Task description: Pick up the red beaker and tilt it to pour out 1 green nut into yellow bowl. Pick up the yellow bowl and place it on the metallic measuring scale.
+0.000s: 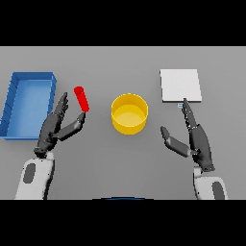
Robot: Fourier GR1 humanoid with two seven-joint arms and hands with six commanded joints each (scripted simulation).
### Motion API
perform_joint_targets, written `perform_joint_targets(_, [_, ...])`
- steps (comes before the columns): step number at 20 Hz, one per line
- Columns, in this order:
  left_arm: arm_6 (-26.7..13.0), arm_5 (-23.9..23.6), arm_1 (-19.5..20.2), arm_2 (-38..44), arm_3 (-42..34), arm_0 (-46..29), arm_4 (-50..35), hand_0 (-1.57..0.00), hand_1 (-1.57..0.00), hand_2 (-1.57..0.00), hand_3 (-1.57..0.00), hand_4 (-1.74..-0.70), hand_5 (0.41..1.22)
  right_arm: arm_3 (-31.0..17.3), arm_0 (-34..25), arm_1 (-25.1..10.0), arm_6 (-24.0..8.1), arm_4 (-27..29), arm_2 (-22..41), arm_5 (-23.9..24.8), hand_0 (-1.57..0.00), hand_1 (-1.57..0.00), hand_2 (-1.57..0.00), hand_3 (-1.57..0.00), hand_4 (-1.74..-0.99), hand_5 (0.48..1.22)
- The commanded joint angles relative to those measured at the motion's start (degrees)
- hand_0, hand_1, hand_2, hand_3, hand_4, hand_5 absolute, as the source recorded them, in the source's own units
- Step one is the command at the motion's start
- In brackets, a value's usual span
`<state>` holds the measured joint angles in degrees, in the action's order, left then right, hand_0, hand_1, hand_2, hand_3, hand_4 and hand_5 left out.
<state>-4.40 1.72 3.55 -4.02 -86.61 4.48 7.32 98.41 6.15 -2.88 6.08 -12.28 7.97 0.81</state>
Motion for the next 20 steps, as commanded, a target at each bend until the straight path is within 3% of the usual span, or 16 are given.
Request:
perform_joint_targets(1, [0.4,0.1,0.2,0.5,3.0,2.0,0.4,0.0,0.0,0.0,0.0,-1.18,0.648,-0.1,-0.4,0.5,-0.8,0.0,0.0,0.3,0.0,0.0,0.0,0.0,-1.219,0.626])
perform_joint_targets(7, [5.1,0.5,0.9,2.7,13.5,10.4,0.5,0.0,0.0,0.0,0.0,-1.19,0.641,-0.4,-0.5,-0.2,-0.6,-0.6,-0.2,0.4,0.0,0.0,0.0,0.0,-1.222,0.626])
perform_joint_targets(16, [7.0,-2.8,-0.3,4.2,27.4,21.1,3.5,0.0,0.0,0.0,0.0,-1.2,0.671,0.4,-0.1,0.0,-0.7,0.9,-0.7,-0.1,0.0,0.0,0.0,0.0,-1.238,0.638])
perform_joint_targets(20, [10.8,-3.5,-1.1,6.1,32.0,23.7,2.4,0.0,0.0,0.0,0.0,-1.25,0.695,0.4,0.0,-0.3,-2.0,0.9,-0.9,0.0,0.0,0.0,0.0,0.0,-1.245,0.642])
